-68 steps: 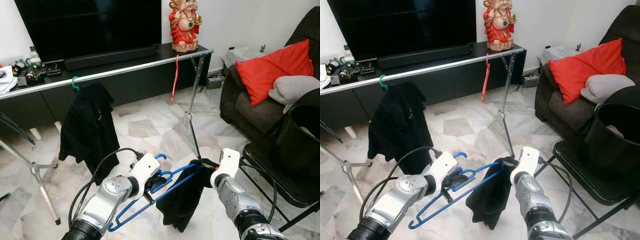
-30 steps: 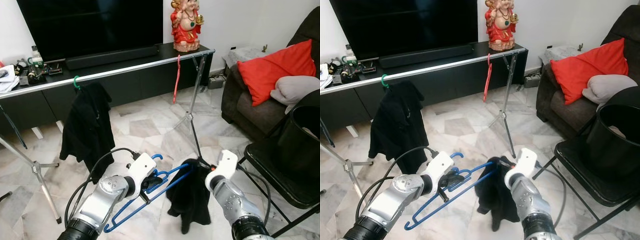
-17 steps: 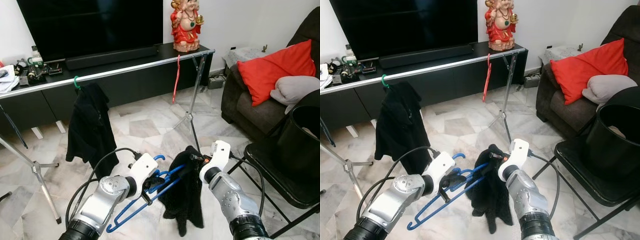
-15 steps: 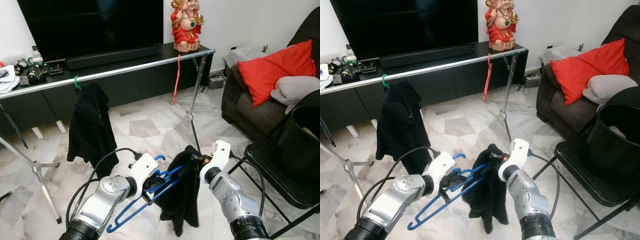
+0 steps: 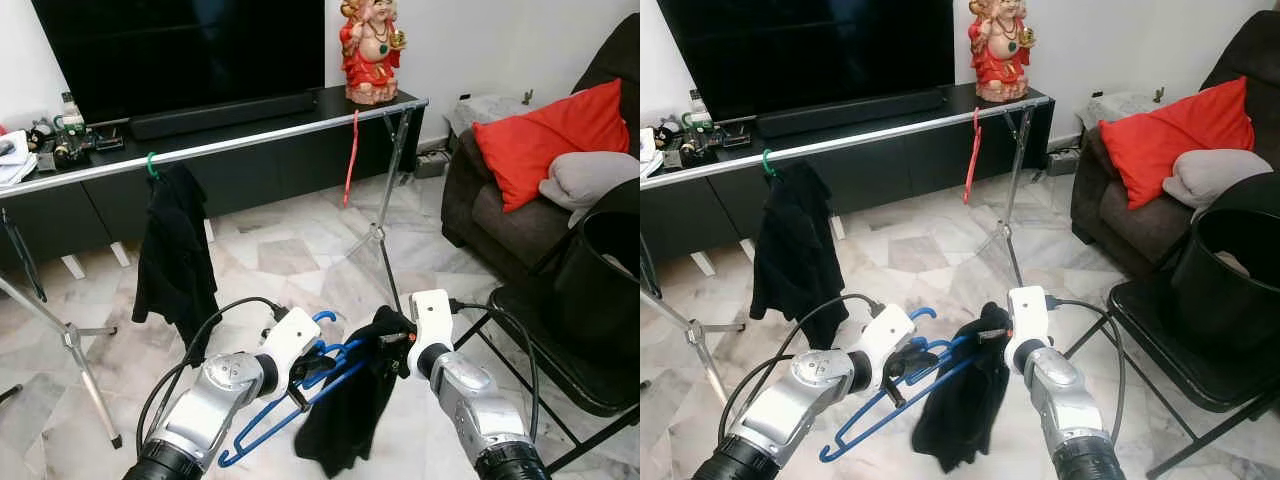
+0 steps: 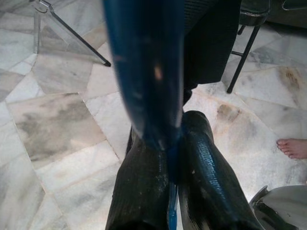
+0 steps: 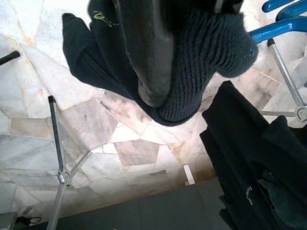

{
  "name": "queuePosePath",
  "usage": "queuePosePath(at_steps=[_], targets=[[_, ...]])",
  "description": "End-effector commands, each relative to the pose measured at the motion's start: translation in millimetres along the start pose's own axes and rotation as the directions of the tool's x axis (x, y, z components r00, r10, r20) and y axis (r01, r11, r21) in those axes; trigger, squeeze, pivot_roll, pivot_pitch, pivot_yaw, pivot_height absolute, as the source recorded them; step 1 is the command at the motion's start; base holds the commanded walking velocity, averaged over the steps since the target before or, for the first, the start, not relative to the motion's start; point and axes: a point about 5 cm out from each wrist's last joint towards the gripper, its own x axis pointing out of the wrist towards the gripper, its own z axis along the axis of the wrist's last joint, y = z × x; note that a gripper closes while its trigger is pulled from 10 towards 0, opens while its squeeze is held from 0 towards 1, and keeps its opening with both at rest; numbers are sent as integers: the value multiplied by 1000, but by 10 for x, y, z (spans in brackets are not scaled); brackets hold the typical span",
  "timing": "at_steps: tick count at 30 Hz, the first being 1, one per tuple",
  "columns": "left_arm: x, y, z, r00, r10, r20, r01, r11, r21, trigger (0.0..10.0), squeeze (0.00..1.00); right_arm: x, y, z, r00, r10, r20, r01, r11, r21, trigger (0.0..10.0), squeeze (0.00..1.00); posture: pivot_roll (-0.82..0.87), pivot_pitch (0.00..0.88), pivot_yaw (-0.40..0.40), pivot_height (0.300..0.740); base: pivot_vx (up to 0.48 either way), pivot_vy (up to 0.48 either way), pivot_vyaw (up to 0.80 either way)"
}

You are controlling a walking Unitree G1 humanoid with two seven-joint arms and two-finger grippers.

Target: Hang hanger

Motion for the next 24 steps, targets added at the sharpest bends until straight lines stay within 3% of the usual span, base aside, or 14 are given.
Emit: queuePosePath(at_steps=[1, 21, 22, 23, 24], targets=[[-14, 19, 36, 1000, 4, 18, -4, 1000, 3, 10000, 0, 21, 36, 83, 999, 11, 32, -11, 1000, -14, 10000, 0, 93, 8, 18, 740, 0, 0, 0], [-14, 19, 36, 1000, 4, 18, -4, 1000, 3, 10000, 0, 21, 36, 83, 999, 11, 32, -11, 1000, -14, 10000, 0, 93, 8, 18, 740, 0, 0, 0], [-14, 24, 39, 1000, 9, 22, -9, 1000, 2, 10000, 0, 15, 3, 46, 1000, -12, 13, 13, 996, -87, 10000, 0, 94, 8, 18, 740, 0, 0, 0], [-14, 24, 39, 1000, 9, 22, -9, 1000, 2, 10000, 0, 15, 3, 46, 1000, -12, 13, 13, 996, -87, 10000, 0, 94, 8, 18, 740, 0, 0, 0], [-10, 40, 15, 999, 20, 26, -20, 1000, -8, 10000, 0, -58, -114, 173, 996, 39, 82, -15, 963, -270, 10000, 0, 91, 14, 22, 740, 0, 0, 0]])
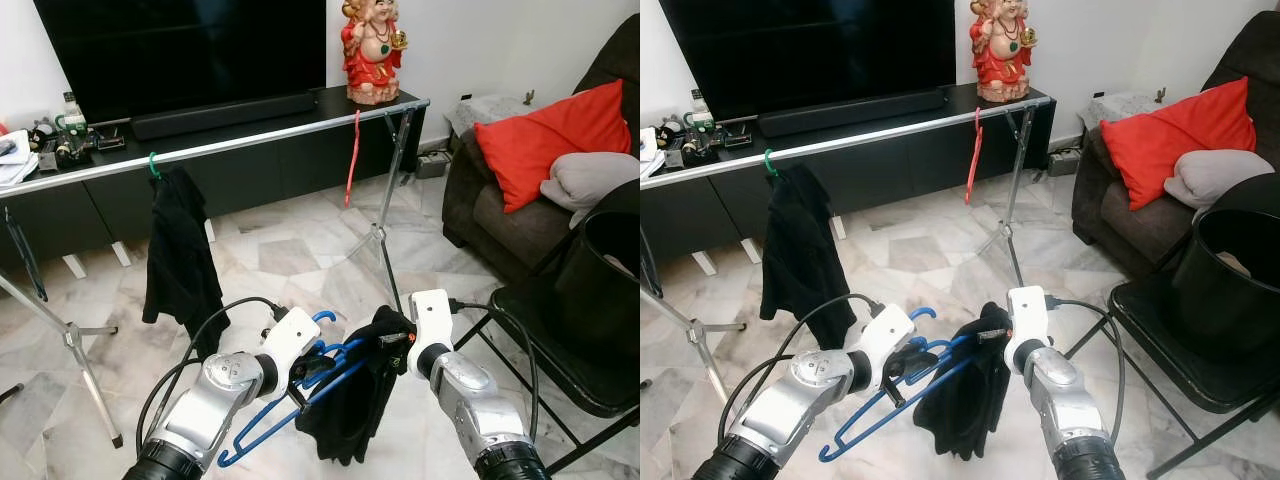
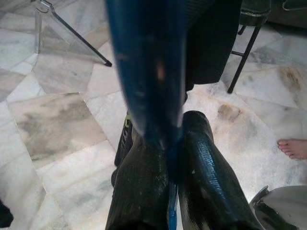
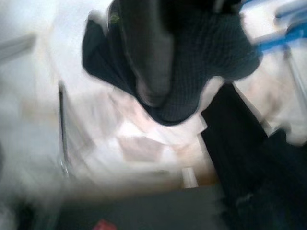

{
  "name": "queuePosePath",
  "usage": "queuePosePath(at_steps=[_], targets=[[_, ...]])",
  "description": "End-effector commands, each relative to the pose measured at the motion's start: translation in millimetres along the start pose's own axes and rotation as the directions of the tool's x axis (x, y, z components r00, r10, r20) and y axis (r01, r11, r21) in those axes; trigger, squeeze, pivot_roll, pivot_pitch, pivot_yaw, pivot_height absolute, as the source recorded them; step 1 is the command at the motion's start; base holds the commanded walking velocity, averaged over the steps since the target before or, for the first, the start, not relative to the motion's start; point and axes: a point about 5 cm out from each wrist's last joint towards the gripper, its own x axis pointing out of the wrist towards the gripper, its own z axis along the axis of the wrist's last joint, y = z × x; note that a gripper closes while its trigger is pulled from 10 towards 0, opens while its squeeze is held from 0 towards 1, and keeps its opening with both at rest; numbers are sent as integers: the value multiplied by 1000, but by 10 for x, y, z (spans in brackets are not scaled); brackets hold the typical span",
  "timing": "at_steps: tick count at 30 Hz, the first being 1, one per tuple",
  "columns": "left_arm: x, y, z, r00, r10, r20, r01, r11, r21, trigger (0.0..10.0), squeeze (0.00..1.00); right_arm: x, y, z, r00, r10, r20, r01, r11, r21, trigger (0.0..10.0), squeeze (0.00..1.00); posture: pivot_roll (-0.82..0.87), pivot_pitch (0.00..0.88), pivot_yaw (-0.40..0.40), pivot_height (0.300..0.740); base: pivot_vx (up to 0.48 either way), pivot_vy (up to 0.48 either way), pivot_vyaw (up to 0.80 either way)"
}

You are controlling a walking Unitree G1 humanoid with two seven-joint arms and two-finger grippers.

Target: Hang hanger

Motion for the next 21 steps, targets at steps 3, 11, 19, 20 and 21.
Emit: queuePosePath(at_steps=[3, 11, 19, 20, 21], targets=[[-44, 15, -50, 999, -38, 13, 37, 999, 11, 10000, 0, -150, -130, 265, 979, 145, 145, -85, 931, -354, 10000, 0, 91, 14, 23, 740, 0, 0, 0], [-69, 38, -59, 999, -49, 3, 49, 998, 30, 10000, 0, -156, -124, 307, 970, 184, 159, -114, 922, -370, 10000, 0, 91, 14, 23, 740, 0, 0, 0], [-50, 47, -36, 999, -46, 27, 46, 999, 21, 10000, 0, -227, 2, 197, 928, 359, 104, -292, 870, -397, 10000, 0, 90, 14, 22, 740, 0, 0, 0], [-48, 53, -30, 999, -40, 30, 40, 999, 22, 10000, 0, -242, 39, 190, 916, 387, 103, -322, 865, -386, 10000, 0, 90, 14, 22, 740, 0, 0, 0], [-48, 56, -28, 999, -37, 31, 37, 999, 23, 10000, 0, -247, 50, 190, 912, 395, 105, -331, 864, -380, 10000, 0, 90, 14, 22, 740, 0, 0, 0]])
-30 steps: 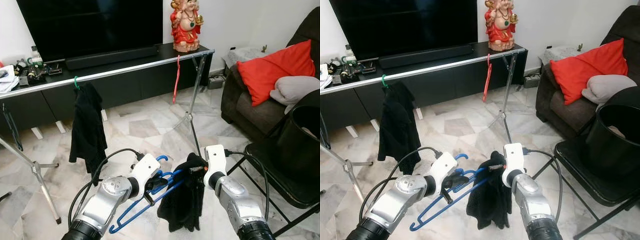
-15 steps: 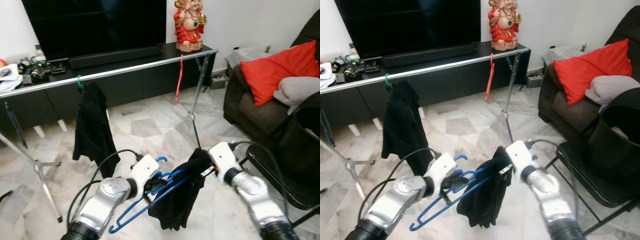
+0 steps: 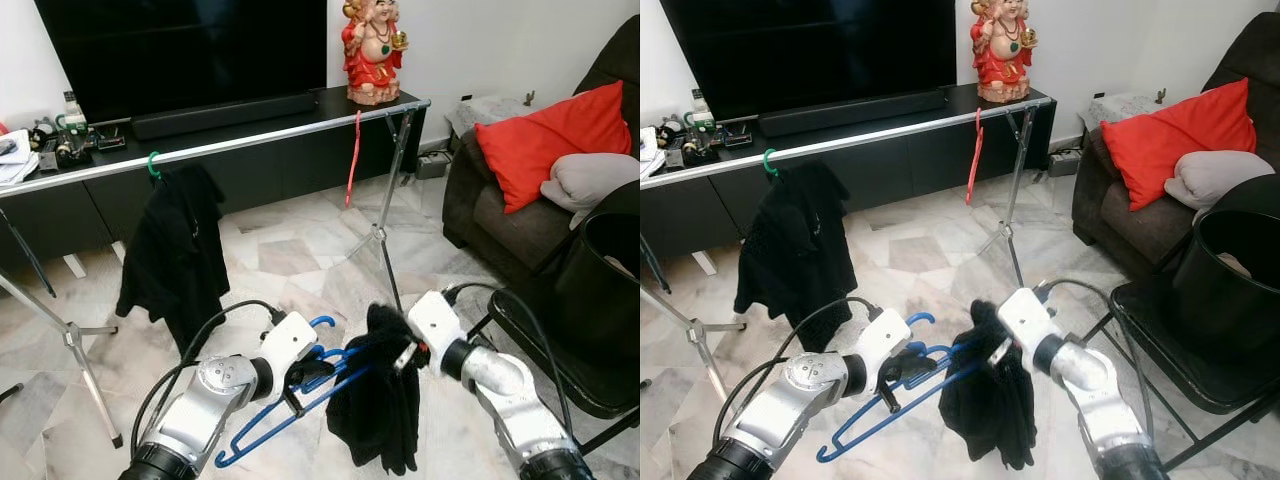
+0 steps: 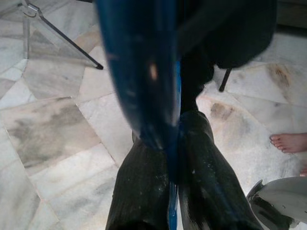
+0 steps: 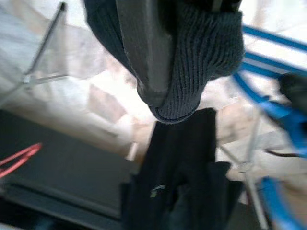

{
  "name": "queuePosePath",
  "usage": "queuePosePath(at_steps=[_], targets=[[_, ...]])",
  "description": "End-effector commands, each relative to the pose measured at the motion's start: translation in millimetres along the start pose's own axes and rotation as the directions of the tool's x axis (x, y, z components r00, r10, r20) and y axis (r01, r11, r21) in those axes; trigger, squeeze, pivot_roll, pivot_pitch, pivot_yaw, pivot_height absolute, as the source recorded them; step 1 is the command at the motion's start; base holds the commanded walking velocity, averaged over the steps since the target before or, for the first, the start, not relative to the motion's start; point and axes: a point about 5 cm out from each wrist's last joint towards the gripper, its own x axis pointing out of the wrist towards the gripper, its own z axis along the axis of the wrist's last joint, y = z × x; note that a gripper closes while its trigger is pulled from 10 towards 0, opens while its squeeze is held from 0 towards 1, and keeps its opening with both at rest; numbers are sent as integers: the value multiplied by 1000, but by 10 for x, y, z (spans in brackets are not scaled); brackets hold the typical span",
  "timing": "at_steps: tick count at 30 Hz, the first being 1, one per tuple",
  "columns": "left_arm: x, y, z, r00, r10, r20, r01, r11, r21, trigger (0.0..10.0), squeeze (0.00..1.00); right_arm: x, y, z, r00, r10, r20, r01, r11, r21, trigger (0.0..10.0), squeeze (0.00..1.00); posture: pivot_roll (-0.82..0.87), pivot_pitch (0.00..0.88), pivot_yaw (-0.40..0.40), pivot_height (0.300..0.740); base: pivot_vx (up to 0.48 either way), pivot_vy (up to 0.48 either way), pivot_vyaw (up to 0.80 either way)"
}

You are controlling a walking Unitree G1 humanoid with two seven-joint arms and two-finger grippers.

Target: Hang hanger

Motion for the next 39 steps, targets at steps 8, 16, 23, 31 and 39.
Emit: queuePosePath(at_steps=[8, 16, 23, 31, 39], targets=[[9, 79, 81, 998, 46, 50, -45, 999, -16, 10000, 0, -13, 247, 280, 958, 232, 165, -241, 970, 33, 10000, 0, 87, 12, 24, 740, 0, 0, 0], [17, 119, 86, 995, 82, 57, -80, 996, -24, 10000, 0, -71, 220, 266, 964, 221, 144, -227, 973, 26, 10000, 0, 87, 8, 24, 740, 0, 0, 0], [10, 241, 123, 980, 183, 79, -179, 982, -56, 10000, 0, -77, -184, 17, 991, -112, -77, 109, 993, -42, 10000, 0, 83, 5, 24, 740, 0, 0, 0], [17, 281, 149, 970, 221, 102, -213, 973, -88, 10000, 0, -50, -21, 191, 998, 10, 60, -8, 1000, -27, 10000, 0, 80, 0, 27, 740, 0, 0, 0], [30, 289, 154, 966, 233, 111, -220, 969, -115, 10000, 0, -84, 198, 319, 966, 204, 157, -204, 979, -12, 10000, 0, 77, 0, 26, 740, 0, 0, 0]])
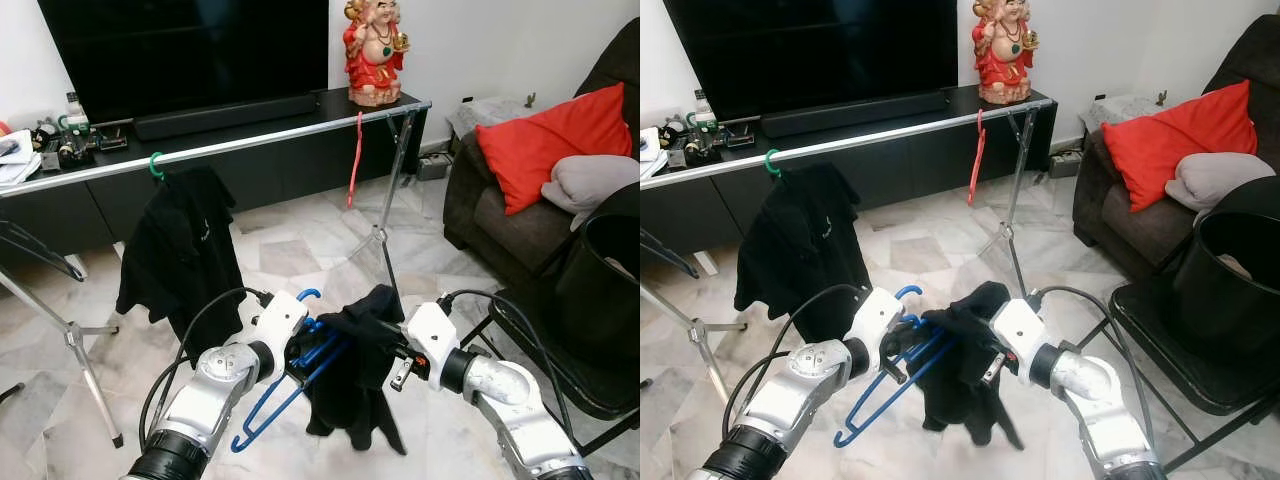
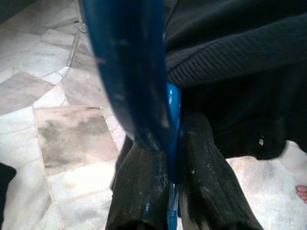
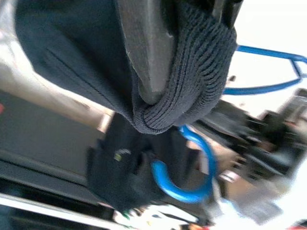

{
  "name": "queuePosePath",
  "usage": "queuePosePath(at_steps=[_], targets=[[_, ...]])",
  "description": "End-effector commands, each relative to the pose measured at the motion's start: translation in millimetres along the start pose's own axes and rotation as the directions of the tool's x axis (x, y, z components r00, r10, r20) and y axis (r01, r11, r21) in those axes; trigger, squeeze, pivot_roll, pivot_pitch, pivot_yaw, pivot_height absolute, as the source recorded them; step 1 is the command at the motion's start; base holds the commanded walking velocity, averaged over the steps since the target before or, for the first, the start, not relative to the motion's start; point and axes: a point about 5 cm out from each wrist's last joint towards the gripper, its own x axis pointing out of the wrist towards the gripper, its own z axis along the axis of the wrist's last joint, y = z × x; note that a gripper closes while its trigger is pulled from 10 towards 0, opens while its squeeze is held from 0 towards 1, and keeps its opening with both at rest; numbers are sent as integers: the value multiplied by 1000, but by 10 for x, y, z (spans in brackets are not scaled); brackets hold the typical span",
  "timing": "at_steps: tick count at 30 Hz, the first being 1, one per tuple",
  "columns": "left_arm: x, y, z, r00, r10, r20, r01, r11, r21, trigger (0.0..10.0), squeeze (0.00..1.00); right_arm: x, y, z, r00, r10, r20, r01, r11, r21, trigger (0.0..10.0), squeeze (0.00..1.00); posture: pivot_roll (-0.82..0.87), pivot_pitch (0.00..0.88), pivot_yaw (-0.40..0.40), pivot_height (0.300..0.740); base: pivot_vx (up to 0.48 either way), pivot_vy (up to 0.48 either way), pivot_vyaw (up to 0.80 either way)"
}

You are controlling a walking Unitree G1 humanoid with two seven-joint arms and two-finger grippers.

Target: Hang hanger

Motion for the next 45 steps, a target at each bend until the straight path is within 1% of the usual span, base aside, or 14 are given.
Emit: queuePosePath(at_steps=[1, 5, 10, 11, 13, 15, 17, 20, 24, 27, 29, 34, 43, 45], targets=[[-11, 88, 63, 999, 39, 24, -39, 999, 3, 10000, 0, 14, 66, 58, 998, 56, 29, -56, 998, -7, 10000, 0, 77, 0, 26, 740, 0, 0, 0], [-6, 79, 49, 999, 33, 23, -33, 999, -2, 10000, 0, -22, 110, 30, 995, 98, 12, -98, 995, -10, 10000, 0, 76, 0, 25, 740, 0, 0, 0], [-4, 74, 45, 999, 34, 26, -33, 999, -9, 10000, 0, -36, 83, -33, 997, 71, -27, -71, 997, -12, 10000, 0, 75, 0, 24, 740, 0, 0, 0], [-2, 72, 53, 999, 34, 32, -34, 999, -13, 10000, 0, -37, 81, -37, 997, 70, -32, -71, 997, -12, 10000, 67, 75, 0, 24, 740, 0, 0, 0], [-1, 27, 129, 995, -6, 102, 11, 999, -51, 10000, 0, -44, 80, -57, 996, 69, -57, -71, 997, -19, 10000, 141, 72, 0, 23, 740, 0, 0, 0], [-4, 9, 154, 992, -21, 124, 28, 998, -59, 10000, 0, -47, 80, -63, 996, 69, -63, -71, 997, -21, 10000, 141, 72, 0, 23, 740, 0, 0, 0], [-14, -28, 222, 980, -50, 194, 77, 988, -134, 10000, 0, -56, 76, -70, 995, 67, -72, -69, 997, -26, 10000, 137, 72, 0, 23, 740, 0, 0, 0], [-21, -10, 283, 969, -42, 244, 99, 969, -225, 10000, 0, -71, 8, -56, 997, 18, -76, -21, 999, -44, 10000, 133, 67, 0, 23, 740, 0, 0, 0], [-19, 57, 390, 953, 21, 303, 47, 976, -213, 10000, 0, -101, -253, -49, 977, -189, -100, 178, 978, -108, 10000, 94, 67, 0, 20, 740, 0, 0, 0], [-12, 97, 445, 942, 58, 332, 21, 973, -229, 10000, 0, -116, -353, -32, 960, -260, -99, 246, 960, -137, 10000, 39, 65, 0, 20, 740, 0, 0, 0], [4, 60, 446, 949, 14, 314, 54, 977, -206, 10000, 0, -94, -396, 38, 956, -287, -62, 277, 952, -131, 10000, 35, 68, 1, 19, 740, 0, 0, 0], [-3, -97, 291, 966, -125, 225, 160, 977, -141, 10000, 0, -64, -331, 37, 968, -246, -55, 236, 962, -141, 10000, 43, 65, 0, 23, 740, 0, 0, 0], [3, -115, 279, 965, -127, 229, 166, 973, -160, 10000, 0, -57, -259, 36, 980, -196, -38, 189, 973, -134, 10000, 67, 64, 0, 25, 740, 0, 0, 0], [13, -113, 295, 965, -121, 232, 162, 973, -165, 10000, 0, -57, -258, 41, 980, -196, -35, 190, 973, -134, 10000, 114, 63, 0, 25, 740, 0, 0, 0]])
